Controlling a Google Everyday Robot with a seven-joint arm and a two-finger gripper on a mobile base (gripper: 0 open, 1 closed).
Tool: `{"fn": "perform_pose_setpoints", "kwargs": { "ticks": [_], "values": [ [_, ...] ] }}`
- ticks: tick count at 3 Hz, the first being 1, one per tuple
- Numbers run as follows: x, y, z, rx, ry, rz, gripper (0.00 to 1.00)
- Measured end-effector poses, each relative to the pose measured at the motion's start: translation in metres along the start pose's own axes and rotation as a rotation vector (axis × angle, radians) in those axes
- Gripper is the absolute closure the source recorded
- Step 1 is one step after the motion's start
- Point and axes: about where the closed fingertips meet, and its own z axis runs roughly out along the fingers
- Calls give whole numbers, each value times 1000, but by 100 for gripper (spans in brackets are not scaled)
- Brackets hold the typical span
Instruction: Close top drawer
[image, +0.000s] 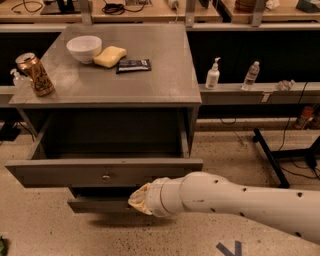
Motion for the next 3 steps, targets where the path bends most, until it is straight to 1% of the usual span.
{"fn": "perform_pose_setpoints", "kwargs": {
  "ticks": [1,2,3],
  "values": [
    [2,-36,-4,164,21,-79,100],
    [0,-61,-10,242,17,-111,100],
    [1,-89,-11,284,13,-116,100]
  ]
}}
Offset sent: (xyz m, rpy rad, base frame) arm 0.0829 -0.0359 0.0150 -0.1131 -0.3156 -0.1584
